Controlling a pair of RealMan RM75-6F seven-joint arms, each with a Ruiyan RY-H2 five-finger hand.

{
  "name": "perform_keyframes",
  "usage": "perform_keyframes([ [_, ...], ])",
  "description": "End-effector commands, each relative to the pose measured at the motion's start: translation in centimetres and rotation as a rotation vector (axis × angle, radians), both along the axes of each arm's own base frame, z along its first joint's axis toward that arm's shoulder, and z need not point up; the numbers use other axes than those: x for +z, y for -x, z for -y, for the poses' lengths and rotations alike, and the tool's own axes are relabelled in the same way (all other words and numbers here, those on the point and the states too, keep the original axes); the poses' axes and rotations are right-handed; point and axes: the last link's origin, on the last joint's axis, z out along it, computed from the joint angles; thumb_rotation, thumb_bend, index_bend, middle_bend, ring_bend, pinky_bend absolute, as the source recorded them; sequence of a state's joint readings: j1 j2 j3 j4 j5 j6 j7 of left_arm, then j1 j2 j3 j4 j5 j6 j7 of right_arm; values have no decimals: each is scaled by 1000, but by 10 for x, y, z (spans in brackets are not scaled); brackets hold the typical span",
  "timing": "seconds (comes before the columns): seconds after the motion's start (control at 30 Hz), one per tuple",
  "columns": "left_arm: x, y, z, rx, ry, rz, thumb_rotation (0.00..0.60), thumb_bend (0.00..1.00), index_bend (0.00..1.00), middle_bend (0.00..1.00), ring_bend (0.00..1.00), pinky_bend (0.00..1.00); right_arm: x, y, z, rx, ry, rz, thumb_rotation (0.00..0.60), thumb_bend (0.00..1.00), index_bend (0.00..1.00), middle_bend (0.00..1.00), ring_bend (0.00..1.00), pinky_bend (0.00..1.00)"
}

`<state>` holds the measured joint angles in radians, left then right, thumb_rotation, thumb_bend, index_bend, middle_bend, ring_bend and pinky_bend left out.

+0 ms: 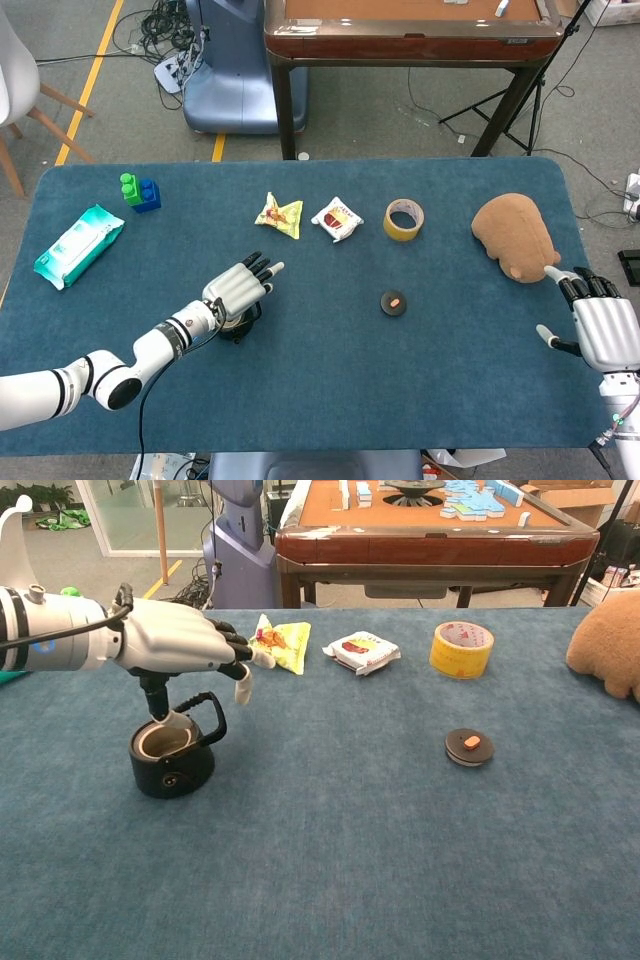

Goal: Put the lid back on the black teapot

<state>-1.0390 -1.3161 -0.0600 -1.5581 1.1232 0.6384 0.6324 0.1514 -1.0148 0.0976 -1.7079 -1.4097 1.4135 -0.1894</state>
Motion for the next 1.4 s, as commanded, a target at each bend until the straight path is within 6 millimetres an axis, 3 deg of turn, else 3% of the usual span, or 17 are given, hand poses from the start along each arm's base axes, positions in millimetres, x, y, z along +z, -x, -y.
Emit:
perform_keyframes([
  [0.03, -2, 2, -1, 1, -3, -18, 600, 271, 296, 0, 0, 0, 0, 1, 0, -3, 0, 1, 600, 149, 200, 279, 160, 228],
  [0.27, -8, 6, 1, 12, 8, -49, 600, 271, 311, 0, 0, 0, 0, 2, -1, -1, 4, 3, 600, 149, 200, 280, 160, 228],
  [0.7, -8, 7, 0, 44, 5, -40, 600, 291, 474, 0, 0, 0, 2, 5, -4, -6, 12, 8, 600, 149, 201, 283, 160, 228],
  [0.83, -7, 8, -1, 52, 7, -43, 600, 323, 484, 0, 0, 0, 3, 4, -4, -3, 16, 9, 600, 149, 201, 283, 160, 228],
  [1.1, 4, 11, -2, 82, 2, 9, 600, 394, 552, 0, 0, 0, 3, 3, -4, -1, 15, 7, 600, 149, 201, 283, 160, 228],
  [1.4, 18, 16, -4, 133, -4, 106, 600, 398, 682, 107, 0, 0, 0, 0, -1, 7, 7, 7, 600, 149, 201, 283, 160, 228],
])
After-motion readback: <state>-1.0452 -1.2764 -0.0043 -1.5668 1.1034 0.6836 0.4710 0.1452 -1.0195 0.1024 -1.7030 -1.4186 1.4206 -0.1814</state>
